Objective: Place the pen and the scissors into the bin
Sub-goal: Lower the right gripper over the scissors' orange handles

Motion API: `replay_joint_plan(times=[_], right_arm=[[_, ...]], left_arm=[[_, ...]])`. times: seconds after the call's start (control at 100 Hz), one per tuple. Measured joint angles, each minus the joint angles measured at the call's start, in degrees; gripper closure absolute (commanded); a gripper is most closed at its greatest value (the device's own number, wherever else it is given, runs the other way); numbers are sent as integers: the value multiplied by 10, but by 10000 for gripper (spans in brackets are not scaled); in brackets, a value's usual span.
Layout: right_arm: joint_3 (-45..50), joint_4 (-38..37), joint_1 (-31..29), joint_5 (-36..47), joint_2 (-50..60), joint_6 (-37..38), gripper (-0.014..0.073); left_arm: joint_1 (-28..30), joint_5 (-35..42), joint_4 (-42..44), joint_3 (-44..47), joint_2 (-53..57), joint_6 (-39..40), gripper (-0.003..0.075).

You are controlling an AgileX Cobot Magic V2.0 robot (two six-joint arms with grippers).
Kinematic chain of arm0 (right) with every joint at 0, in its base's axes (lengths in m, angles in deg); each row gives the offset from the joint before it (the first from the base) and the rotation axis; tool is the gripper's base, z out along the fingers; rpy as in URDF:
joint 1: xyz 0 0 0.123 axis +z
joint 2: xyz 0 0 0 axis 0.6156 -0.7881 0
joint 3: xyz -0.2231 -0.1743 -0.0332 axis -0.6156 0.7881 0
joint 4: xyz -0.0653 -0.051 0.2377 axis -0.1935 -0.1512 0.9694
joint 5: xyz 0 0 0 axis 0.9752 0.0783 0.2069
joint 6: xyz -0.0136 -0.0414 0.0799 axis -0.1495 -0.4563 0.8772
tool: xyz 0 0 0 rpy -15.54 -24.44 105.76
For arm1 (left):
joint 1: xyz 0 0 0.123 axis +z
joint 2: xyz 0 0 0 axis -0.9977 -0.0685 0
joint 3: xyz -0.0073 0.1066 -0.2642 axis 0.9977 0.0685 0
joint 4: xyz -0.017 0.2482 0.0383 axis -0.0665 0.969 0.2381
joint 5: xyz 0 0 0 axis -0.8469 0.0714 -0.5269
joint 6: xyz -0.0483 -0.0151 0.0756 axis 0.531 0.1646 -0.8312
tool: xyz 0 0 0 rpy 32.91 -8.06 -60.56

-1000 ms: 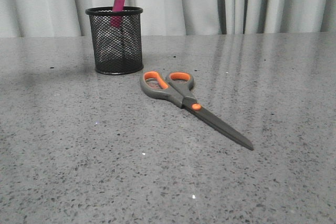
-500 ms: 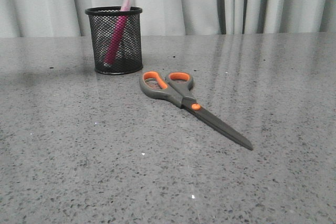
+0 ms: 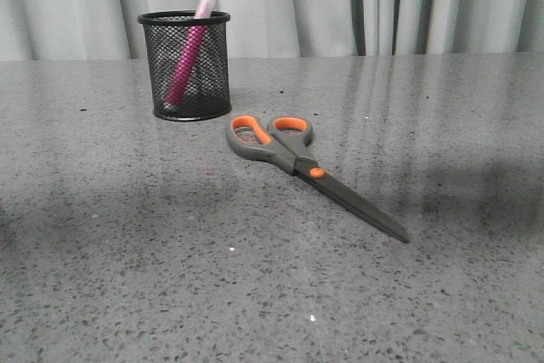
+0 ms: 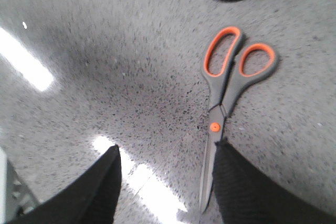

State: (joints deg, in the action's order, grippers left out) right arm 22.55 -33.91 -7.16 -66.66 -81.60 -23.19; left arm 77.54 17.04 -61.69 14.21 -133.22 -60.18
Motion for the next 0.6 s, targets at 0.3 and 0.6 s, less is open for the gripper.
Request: replay_joint_plan(times=[0.3,0.6], right_arm=[[-119,-199,67,-48,-186,201,204],[-167,-204,67,-77,-300,211,149]], left_arm=[[-42,21,132,-3,147,55,739],[-58,44,179,11,193,75,739]])
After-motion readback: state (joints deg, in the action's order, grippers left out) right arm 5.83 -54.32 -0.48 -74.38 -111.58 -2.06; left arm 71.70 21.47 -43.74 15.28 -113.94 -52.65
